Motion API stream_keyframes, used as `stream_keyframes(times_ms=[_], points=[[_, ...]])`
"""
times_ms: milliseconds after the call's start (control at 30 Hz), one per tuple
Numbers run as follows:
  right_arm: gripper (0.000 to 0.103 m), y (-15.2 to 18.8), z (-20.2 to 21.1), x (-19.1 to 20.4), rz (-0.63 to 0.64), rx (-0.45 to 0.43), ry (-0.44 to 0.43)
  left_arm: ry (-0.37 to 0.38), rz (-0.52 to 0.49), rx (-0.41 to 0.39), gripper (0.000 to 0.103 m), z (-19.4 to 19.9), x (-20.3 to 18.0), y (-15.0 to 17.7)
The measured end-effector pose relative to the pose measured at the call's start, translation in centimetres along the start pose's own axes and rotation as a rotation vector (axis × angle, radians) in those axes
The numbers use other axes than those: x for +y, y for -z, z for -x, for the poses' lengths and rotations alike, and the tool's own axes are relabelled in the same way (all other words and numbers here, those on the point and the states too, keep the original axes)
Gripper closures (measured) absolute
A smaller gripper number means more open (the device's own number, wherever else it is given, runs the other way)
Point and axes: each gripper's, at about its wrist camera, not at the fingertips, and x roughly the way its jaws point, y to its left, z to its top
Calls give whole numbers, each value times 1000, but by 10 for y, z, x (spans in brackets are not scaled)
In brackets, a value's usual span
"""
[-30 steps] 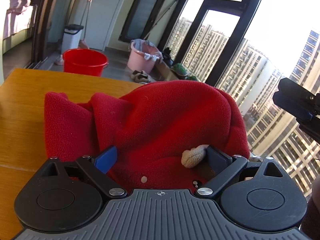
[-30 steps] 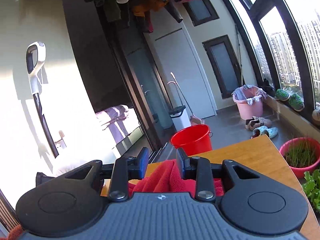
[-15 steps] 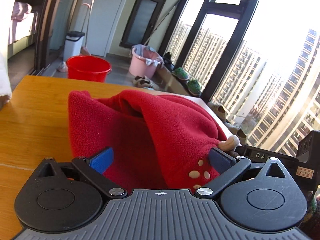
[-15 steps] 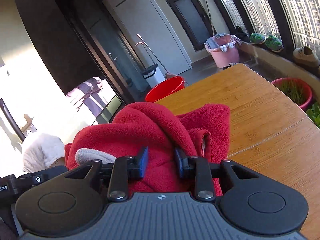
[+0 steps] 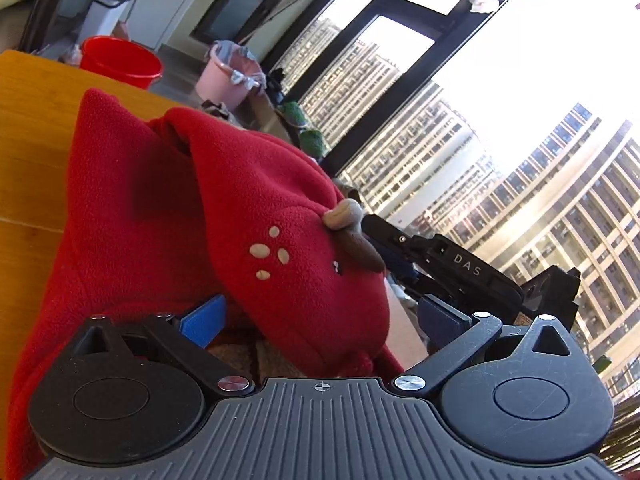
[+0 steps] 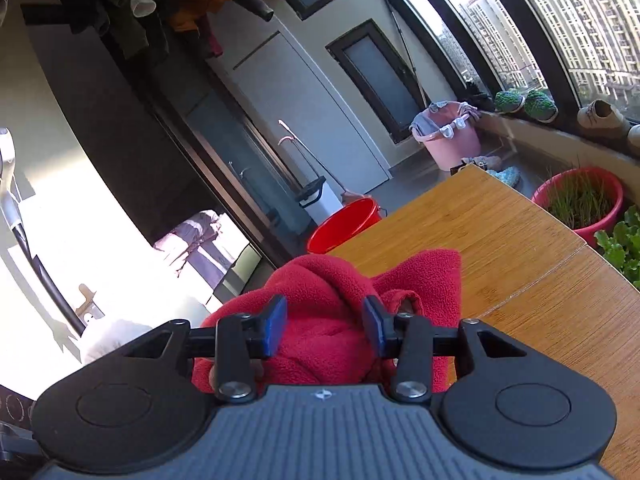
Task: Fold clothes
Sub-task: 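Press the folded hood onto the jacket with the right gripper while the left gripper holds the body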
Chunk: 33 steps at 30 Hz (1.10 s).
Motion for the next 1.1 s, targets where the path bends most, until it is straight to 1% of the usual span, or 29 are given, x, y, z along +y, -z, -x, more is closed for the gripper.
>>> stream_keyframes(times_ms=[33,100,133,200,233,300,333,367,400,433,467,533,600,633,667,700,767,833,867,900,933,967,1000,1033,1067,1100], points=[[43,0,8,0,-5,-35,-8,30,32,17,0,-4,2,2],[42,6,17,-1,-2,-61,-20,89,102,53,0,-16,7,7],[42,10,21,-3,1,-69,-21,107,153,78,1,-25,12,9],[42,22,23,-7,2,-71,8,126,261,130,3,-44,26,14],[42,29,25,-13,-9,-76,16,128,295,143,5,-50,30,15],[42,36,30,-20,-45,-105,14,110,282,122,15,-50,30,13],[42,39,33,-24,-67,-126,7,100,265,103,32,-47,29,10],[36,38,35,-25,-66,-145,5,90,248,84,53,-44,27,6],[34,38,34,-27,-72,-136,0,70,214,58,56,-39,25,1],[33,38,32,-28,-76,-128,-4,43,168,27,61,-32,21,-5],[33,38,31,-29,-79,-124,-6,12,107,-4,65,-24,14,-12],[30,38,30,-29,-70,-113,-15,-83,-69,-81,66,-4,-6,-25],[27,37,30,-29,-75,-108,-22,-210,-258,-142,66,14,-26,-34],[25,37,29,-31,-78,-104,-25,-262,-320,-154,66,18,-31,-37],[25,37,29,-32,-83,-103,-26,-299,-352,-149,66,20,-33,-39],[24,38,30,-34,-92,-103,-26,-316,-359,-128,66,20,-31,-40],[22,37,29,-34,-99,-97,-28,-315,-335,-69,65,13,-25,-35],[21,36,26,-35,-100,-76,-23,-297,-310,-18,61,6,-19,-22],[21,34,24,-31,-79,-60,-18,-285,-294,6,59,2,-17,-16],[21,31,22,-26,-54,-46,-13,-276,-279,22,58,-1,-15,-10],[21,28,22,-14,22,-44,-17,-274,-265,33,58,-1,-11,-5],[24,23,25,5,123,-58,-30,-274,-250,44,58,0,-6,0],[28,18,27,24,222,-71,-45,-276,-235,53,58,0,-1,3],[35,12,27,43,298,-73,-75,-275,-219,60,58,0,3,5],[40,7,26,55,332,-67,-104,-270,-200,64,58,0,7,6],[41,1,20,70,352,-52,-143,-266,-190,63,58,1,9,6]])
